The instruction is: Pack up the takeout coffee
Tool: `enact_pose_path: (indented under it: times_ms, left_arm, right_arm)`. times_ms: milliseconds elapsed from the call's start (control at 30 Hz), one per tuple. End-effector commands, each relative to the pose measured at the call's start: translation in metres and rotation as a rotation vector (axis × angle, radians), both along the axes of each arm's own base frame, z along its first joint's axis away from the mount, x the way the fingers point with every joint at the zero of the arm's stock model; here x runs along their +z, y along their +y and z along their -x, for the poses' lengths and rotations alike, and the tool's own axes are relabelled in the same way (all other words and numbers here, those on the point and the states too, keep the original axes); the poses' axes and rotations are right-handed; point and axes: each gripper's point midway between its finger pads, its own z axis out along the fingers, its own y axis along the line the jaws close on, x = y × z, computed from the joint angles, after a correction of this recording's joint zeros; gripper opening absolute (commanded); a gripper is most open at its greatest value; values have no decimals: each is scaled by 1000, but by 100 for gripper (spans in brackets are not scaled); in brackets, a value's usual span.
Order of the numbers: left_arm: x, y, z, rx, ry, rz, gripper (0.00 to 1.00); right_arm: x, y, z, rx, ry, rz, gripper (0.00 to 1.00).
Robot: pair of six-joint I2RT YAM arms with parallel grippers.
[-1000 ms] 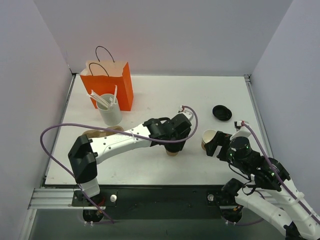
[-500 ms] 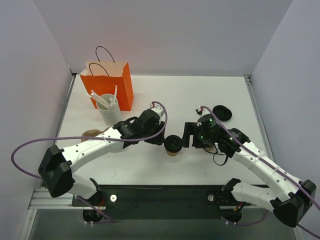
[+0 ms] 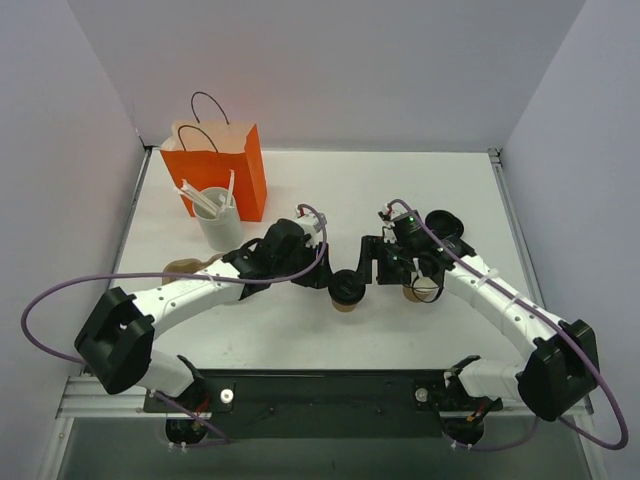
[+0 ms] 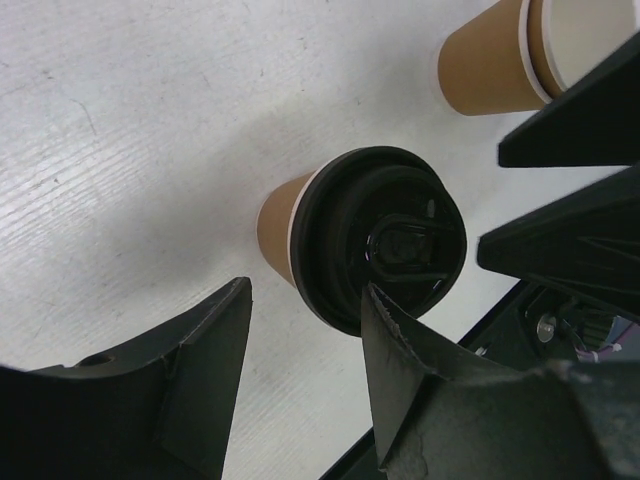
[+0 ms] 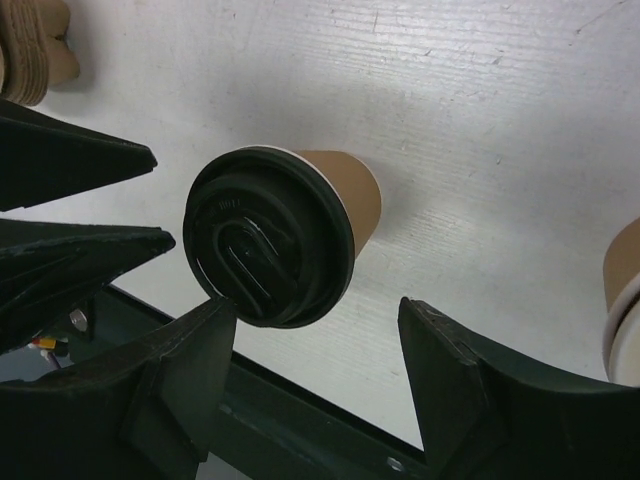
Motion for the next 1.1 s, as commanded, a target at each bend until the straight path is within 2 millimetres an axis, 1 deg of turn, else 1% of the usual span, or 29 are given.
enact_pose_path:
  times_ms: [0, 67, 100, 167, 200, 233, 267, 300, 367, 400, 433, 500, 533, 633, 667, 700, 800, 967, 1067]
  left_arm:
    - [24, -17, -6, -53, -72, 123, 58]
    - [22, -17, -8, -51, -73, 120, 58]
    - [17, -18, -8, -54, -64, 114, 57]
    - [12, -20, -8, -60, -60, 117, 57]
    - [4, -18, -6, -61, -44, 106, 57]
    - [0, -17, -5, -59, -36, 100, 58]
    - [2, -21, -8, -56, -52, 117, 57]
    - [-4, -19, -7, -51, -40, 107, 57]
    - [-11, -17, -8, -32, -33, 100, 57]
    - [-13, -15, -8, -23, -31, 97, 56]
    - [-19, -13, -6, -18, -20, 87, 56]
    - [-20, -11, -7, 1, -25, 91, 55]
    - [-24, -8, -5, 8, -20, 84, 55]
    - [-22, -6, -4, 29, -32, 91, 54]
    - [-24, -4, -1, 34, -29, 91, 53]
    - [-21, -5, 1, 34, -37, 100, 53]
    - [-19, -4, 4, 47, -39, 98, 52]
    - [-18, -1, 10, 67, -56, 76, 52]
    - [-20, -1, 12, 67, -58, 76, 52]
  right_arm:
    - [1, 11, -7, 51, 1, -43, 66]
    - [-5, 12, -9, 49, 14, -38, 66]
    - [-11, 11, -9, 51, 27, -32, 65]
    - [-16, 11, -10, 52, 28, -29, 62]
    - [-20, 11, -10, 55, 34, -28, 60]
    - [-22, 11, -9, 57, 37, -28, 59]
    - [-23, 12, -9, 60, 38, -34, 56]
    - [-24, 14, -10, 70, 36, -42, 54]
    - [-27, 15, -9, 78, 40, -49, 50]
    - [-30, 16, -9, 82, 47, -46, 50]
    - [-30, 17, -8, 90, 54, -53, 50]
    - [-32, 20, -9, 97, 54, -64, 48]
    - [-33, 22, -7, 106, 62, -74, 47]
    - [-36, 25, -6, 117, 72, -86, 45]
    - [-38, 27, -4, 125, 81, -95, 44]
    - [-38, 28, -4, 128, 79, -104, 43]
    - [-39, 32, -2, 135, 81, -131, 42]
    - [-39, 37, 1, 150, 87, -160, 43]
    - [-36, 38, 1, 151, 86, -169, 45]
